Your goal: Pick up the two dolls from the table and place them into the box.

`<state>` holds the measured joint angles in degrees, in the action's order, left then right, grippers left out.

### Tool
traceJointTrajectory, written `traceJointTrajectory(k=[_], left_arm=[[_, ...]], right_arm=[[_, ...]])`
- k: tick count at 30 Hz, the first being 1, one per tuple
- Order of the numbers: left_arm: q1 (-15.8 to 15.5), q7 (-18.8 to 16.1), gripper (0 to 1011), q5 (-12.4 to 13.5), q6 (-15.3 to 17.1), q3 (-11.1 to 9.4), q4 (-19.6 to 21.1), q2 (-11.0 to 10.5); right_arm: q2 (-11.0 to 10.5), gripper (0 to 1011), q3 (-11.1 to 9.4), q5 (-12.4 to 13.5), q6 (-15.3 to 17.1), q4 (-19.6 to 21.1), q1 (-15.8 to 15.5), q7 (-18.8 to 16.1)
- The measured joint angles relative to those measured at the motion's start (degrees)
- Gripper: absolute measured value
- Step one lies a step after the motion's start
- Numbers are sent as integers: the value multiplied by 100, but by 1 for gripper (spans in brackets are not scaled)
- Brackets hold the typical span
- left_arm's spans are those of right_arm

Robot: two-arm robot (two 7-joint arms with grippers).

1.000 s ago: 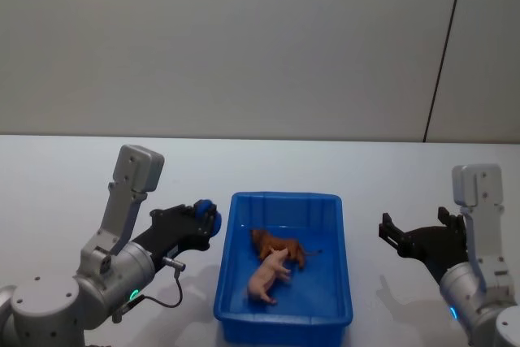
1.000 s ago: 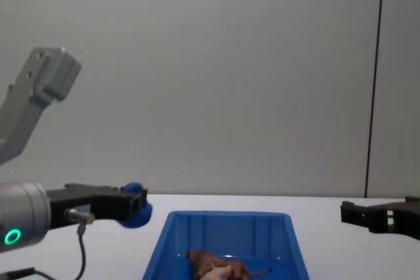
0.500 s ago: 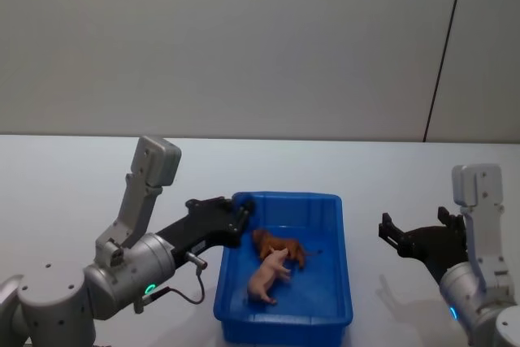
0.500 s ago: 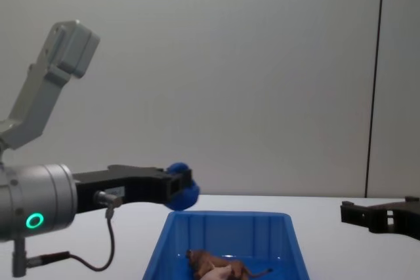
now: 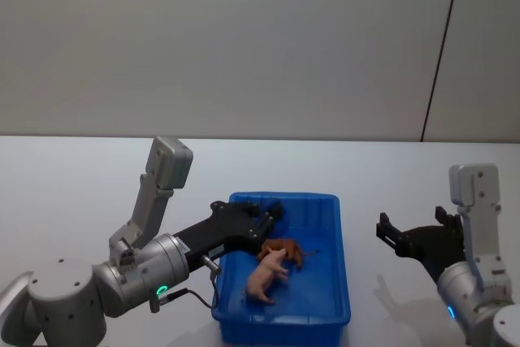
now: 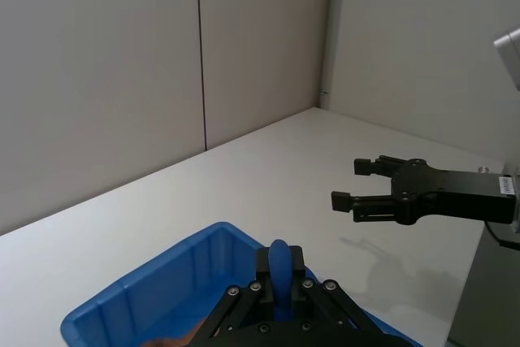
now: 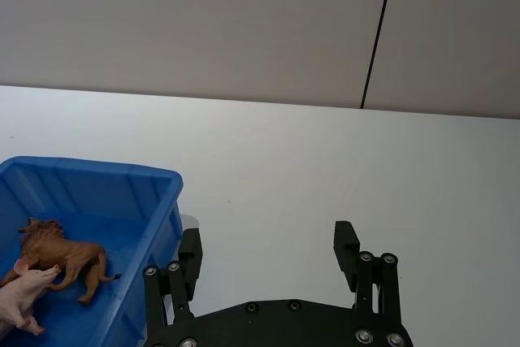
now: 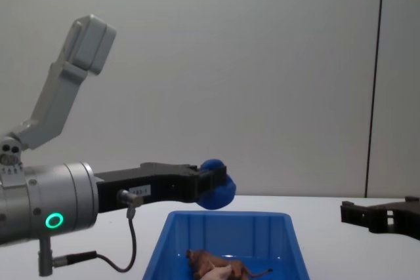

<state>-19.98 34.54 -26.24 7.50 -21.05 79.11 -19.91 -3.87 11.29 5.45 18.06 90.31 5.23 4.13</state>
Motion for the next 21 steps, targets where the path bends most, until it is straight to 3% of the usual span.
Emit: traceJointTrajectory(k=[21], left_arm=[[-87,352,78,-58,-88,-42,-141,66]], right_arm=[[0,1001,0,0,0,0,0,0]])
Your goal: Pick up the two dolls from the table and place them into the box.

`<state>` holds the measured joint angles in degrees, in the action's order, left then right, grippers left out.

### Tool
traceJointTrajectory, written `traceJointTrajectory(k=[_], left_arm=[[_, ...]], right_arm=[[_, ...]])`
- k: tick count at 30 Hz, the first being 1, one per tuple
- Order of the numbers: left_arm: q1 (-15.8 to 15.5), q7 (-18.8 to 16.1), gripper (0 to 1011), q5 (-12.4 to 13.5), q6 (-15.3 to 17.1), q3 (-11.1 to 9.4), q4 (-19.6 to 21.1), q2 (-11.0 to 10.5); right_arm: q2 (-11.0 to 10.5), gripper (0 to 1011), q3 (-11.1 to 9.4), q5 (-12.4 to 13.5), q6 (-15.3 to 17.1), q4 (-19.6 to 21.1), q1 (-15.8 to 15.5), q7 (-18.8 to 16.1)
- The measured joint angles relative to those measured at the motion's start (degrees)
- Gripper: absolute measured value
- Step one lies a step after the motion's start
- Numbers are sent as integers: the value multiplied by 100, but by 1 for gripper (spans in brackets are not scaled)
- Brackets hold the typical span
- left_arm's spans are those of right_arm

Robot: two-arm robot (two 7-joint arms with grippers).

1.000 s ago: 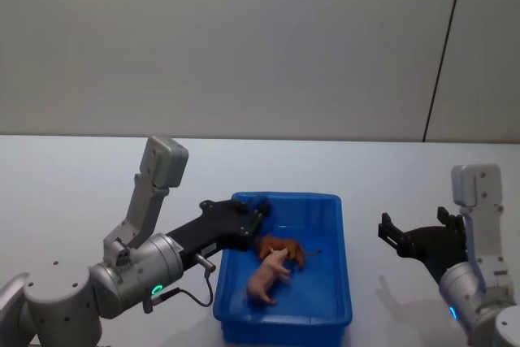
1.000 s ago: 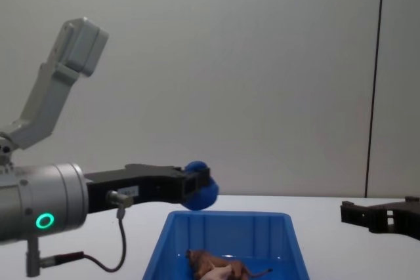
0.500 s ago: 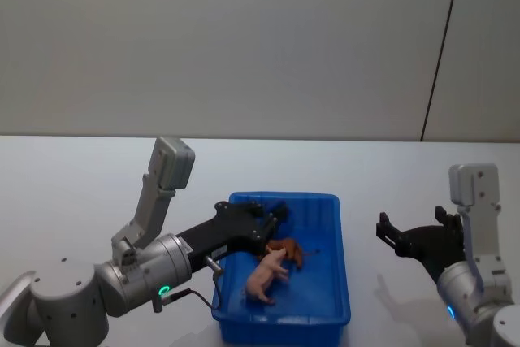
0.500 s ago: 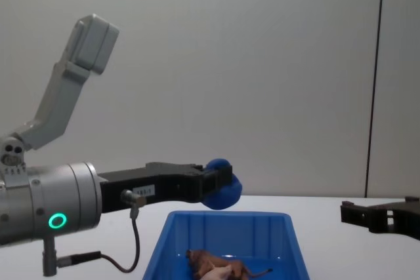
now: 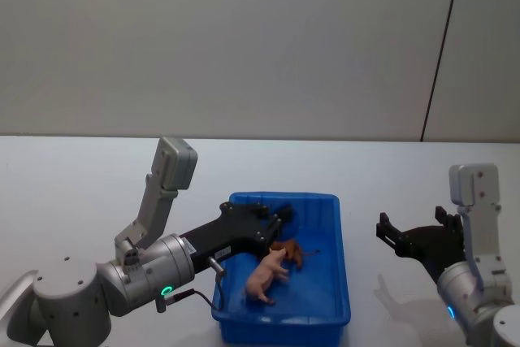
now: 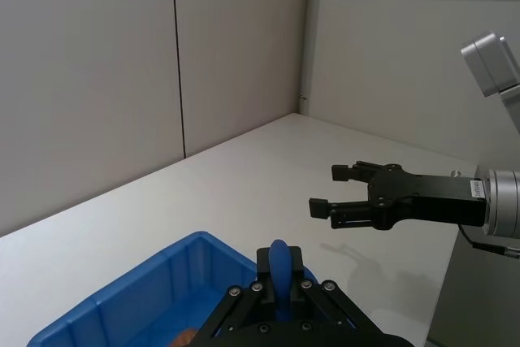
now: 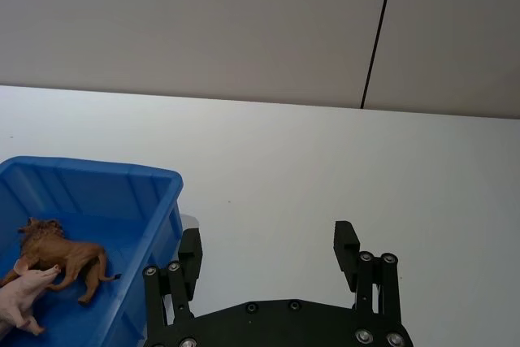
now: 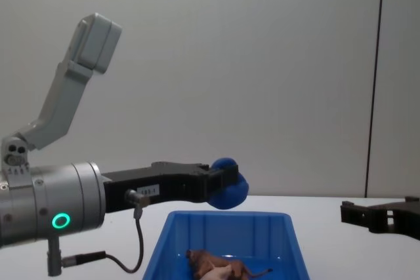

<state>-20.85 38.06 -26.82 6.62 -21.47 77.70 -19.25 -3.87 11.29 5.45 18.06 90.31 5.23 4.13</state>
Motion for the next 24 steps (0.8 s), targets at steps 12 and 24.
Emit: traceJointTrajectory(k=[12,24], left_arm=[[-12,49,130,-10,-12,-7,-19,7],[-18,67,509,-10,-19,-9,-26,12]], right_arm=[[0,1001,0,0,0,0,0,0],[0,1001,0,0,0,0,0,0]])
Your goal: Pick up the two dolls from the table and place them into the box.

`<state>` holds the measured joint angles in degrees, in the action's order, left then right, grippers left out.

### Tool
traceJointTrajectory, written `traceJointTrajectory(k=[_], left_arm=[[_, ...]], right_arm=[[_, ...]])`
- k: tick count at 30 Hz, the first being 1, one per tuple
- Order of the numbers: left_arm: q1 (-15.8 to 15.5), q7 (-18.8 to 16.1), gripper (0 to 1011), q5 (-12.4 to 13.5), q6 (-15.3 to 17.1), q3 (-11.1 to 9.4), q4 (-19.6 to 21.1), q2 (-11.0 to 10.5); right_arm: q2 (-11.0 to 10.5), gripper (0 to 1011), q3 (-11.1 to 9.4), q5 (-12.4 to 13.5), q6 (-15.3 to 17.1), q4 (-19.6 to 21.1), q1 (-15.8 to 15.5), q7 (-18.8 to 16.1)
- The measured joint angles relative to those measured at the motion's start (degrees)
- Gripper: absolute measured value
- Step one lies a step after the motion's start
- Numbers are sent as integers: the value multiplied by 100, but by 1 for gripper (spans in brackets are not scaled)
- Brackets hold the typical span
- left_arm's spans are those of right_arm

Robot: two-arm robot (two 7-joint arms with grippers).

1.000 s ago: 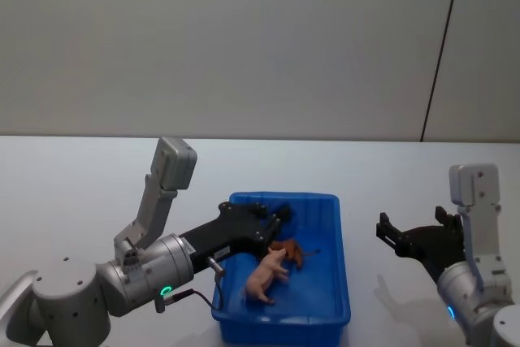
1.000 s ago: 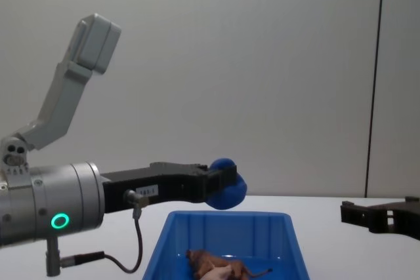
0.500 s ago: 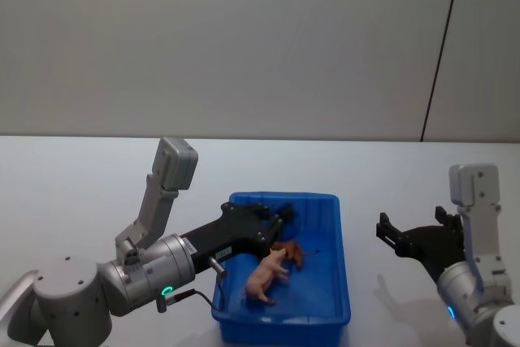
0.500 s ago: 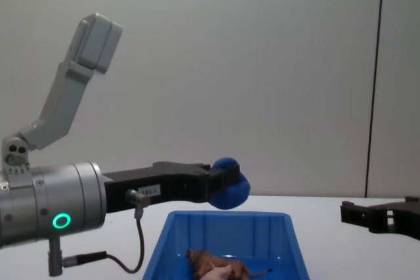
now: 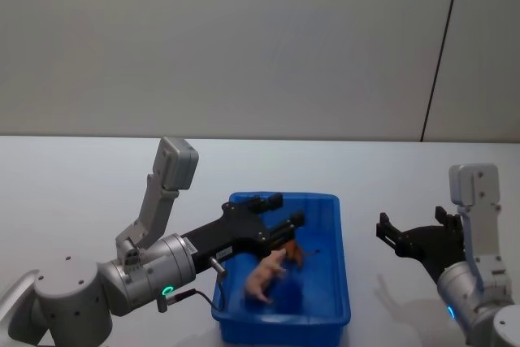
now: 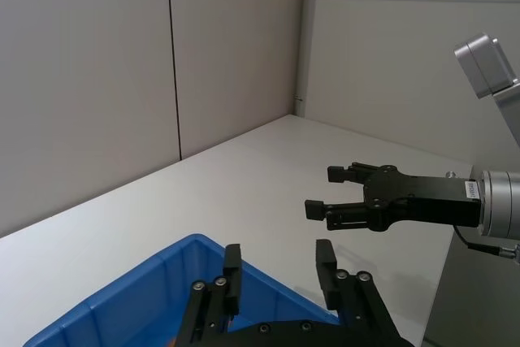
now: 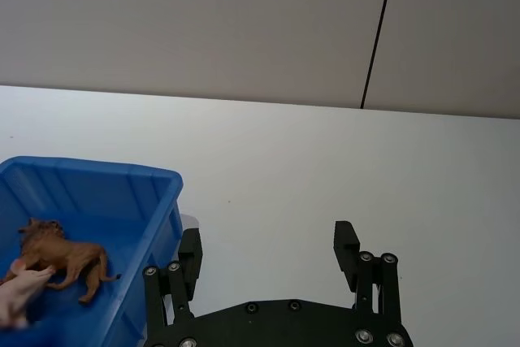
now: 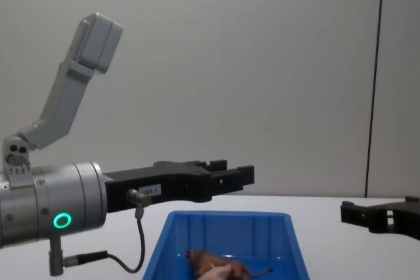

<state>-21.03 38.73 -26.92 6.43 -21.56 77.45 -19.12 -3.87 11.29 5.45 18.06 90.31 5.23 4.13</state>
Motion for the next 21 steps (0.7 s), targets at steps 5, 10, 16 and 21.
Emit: traceJointTrajectory(k=[5,10,16,21], left_arm=[[0,4,685,0,0,0,-2,0],[0,7,824,1,0,0,-2,0],[0,9,988,1,0,0,-2,0],[0,9,1001,1,1,0,-2,0]], right_arm=[[0,1001,0,0,0,0,0,0],[0,1001,0,0,0,0,0,0],[0,1001,0,0,0,0,0,0],[0,1001,0,0,0,0,0,0]])
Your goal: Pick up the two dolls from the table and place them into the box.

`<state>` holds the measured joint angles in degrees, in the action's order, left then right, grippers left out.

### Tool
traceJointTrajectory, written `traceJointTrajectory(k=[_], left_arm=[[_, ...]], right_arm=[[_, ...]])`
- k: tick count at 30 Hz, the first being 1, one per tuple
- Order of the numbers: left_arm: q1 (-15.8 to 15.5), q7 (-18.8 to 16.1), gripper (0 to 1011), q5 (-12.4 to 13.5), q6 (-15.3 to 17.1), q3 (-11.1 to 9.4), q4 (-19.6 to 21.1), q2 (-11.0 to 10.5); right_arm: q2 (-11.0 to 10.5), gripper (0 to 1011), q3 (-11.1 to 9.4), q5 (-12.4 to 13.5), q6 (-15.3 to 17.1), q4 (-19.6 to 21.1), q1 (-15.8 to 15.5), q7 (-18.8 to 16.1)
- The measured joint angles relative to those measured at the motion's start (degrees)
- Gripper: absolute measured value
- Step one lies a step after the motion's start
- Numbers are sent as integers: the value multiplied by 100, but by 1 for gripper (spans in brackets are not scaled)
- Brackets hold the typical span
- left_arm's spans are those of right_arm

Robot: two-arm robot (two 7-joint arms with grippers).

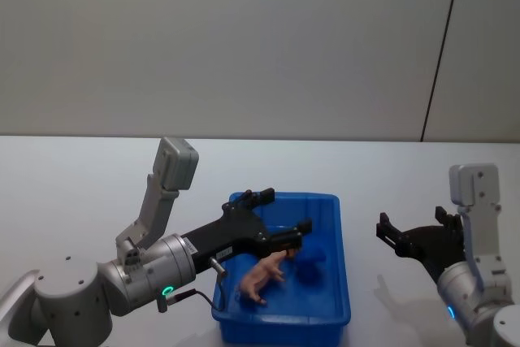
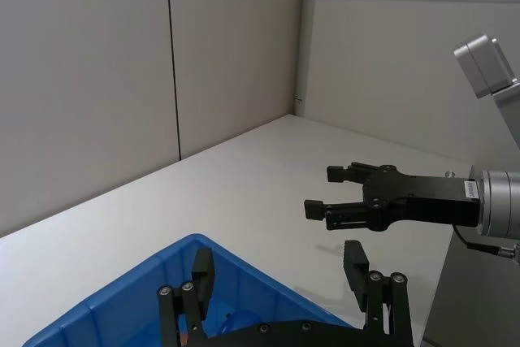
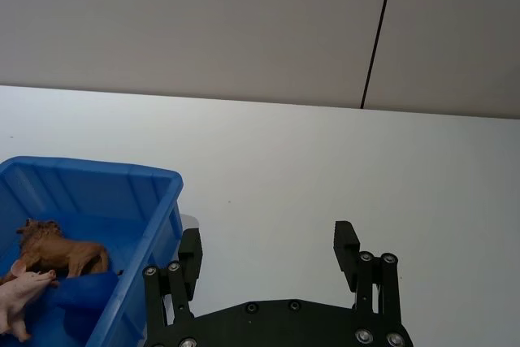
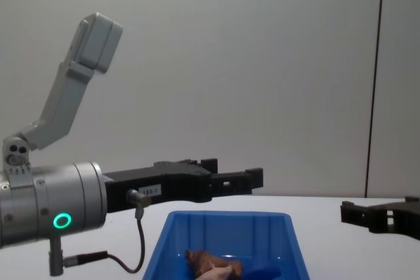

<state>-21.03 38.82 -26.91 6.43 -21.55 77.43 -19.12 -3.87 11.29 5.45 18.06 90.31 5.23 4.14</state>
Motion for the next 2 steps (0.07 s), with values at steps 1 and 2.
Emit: traceJointTrajectory(k=[1,2], left_arm=[[0,0,1001,0,0,0,0,0],[0,0,1001,0,0,0,0,0]], right_arm=[[0,1001,0,0,0,0,0,0],[0,1001,0,0,0,0,0,0]])
